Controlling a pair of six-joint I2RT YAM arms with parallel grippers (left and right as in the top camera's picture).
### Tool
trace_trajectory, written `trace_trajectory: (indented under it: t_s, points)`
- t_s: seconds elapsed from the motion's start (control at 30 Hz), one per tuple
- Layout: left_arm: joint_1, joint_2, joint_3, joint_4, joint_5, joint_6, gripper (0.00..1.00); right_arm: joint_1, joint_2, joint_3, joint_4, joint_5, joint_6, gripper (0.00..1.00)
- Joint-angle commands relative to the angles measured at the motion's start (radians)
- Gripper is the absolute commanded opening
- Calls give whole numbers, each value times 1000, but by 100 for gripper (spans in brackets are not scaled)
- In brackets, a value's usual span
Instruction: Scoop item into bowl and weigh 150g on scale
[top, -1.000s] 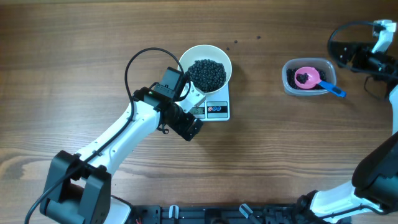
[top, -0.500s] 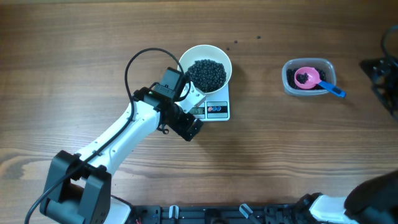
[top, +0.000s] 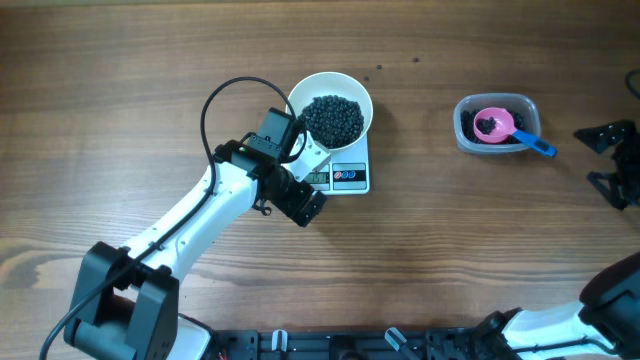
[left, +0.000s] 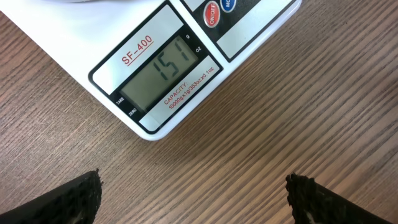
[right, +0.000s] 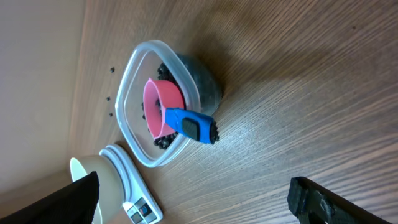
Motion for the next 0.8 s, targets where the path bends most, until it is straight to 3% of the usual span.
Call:
trace_trajectory:
  t_s: [0.0, 0.17, 0.3, 0.77]
  points:
    - [-1, -11, -5, 0, 9, -3, 100, 29, 38, -3, 10, -24, -23, 100]
    - [-1, -11, -5, 0, 9, -3, 100, 126, 69, -21, 109, -43, 0, 100]
    - [-1, -11, -5, 0, 9, -3, 100, 191, 98, -22, 131, 55, 46, 100]
    - [-1, -11, -5, 0, 9, -3, 100, 193, 123, -48, 161, 78, 95, 100]
